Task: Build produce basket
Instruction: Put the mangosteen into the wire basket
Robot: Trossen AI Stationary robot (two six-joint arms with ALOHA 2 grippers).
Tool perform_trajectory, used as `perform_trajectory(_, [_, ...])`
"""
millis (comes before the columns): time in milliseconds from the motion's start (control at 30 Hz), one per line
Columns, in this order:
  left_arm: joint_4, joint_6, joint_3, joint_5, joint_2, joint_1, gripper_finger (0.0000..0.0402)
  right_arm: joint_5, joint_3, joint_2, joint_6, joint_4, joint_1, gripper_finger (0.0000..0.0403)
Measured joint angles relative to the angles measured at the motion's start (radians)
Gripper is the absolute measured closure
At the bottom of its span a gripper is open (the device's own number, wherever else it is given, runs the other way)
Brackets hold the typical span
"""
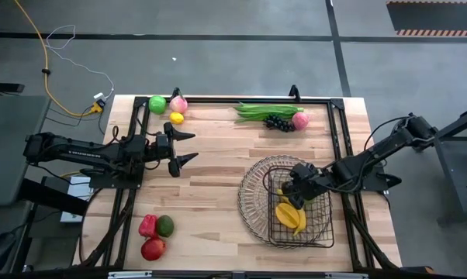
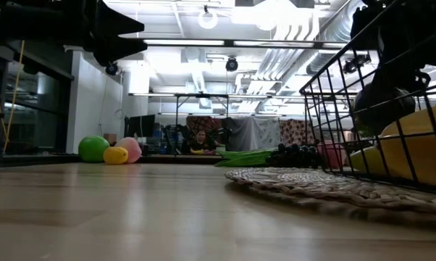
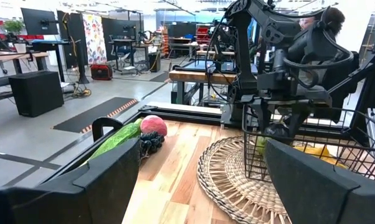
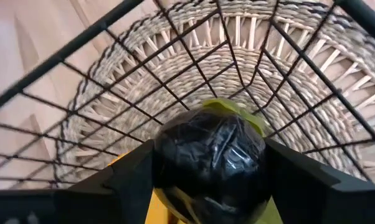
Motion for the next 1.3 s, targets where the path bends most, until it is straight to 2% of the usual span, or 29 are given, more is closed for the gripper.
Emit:
perform_trajectory(233, [0.0,0.0,0.0,0.0,0.0,0.0,0.0073,-0.001,0.0,0.0,0.005,-0.001,0.0,0.0129])
perform_trajectory(433, [0.0,0.0,0.0,0.0,0.0,0.0,0.0073,-0.057,-0.001,0.0,0.0,0.012,0.0,0.0128])
perform_trajectory(567, [0.0,0.0,0.0,0.0,0.0,0.0,0.0073,-0.058,-0.001,0.0,-0.001,0.036,0.0,0.0124])
perform_trajectory(700, [0.0,0.0,0.0,0.0,0.0,0.0,0.0073,-0.073,-0.001,0.0,0.009,0.039,0.0,0.0094])
perform_trajectory(900, [0.0,0.0,0.0,0.0,0.0,0.0,0.0073,-0.117,0.0,0.0,0.018,0.035,0.0,0.0018])
perform_trajectory(1000, [0.0,0.0,0.0,0.0,0.0,0.0,0.0073,-0.111,0.032,0.0,-0.029,-0.009,-0.003,0.0007])
perform_trajectory(1133, [0.0,0.0,0.0,0.0,0.0,0.0,0.0073,-0.02,0.12,-0.001,-0.112,-0.073,-0.018,0.0011])
perform_trajectory(1300, [0.0,0.0,0.0,0.0,0.0,0.0,0.0073,0.244,0.201,-0.002,-0.253,-0.096,-0.06,0.0011])
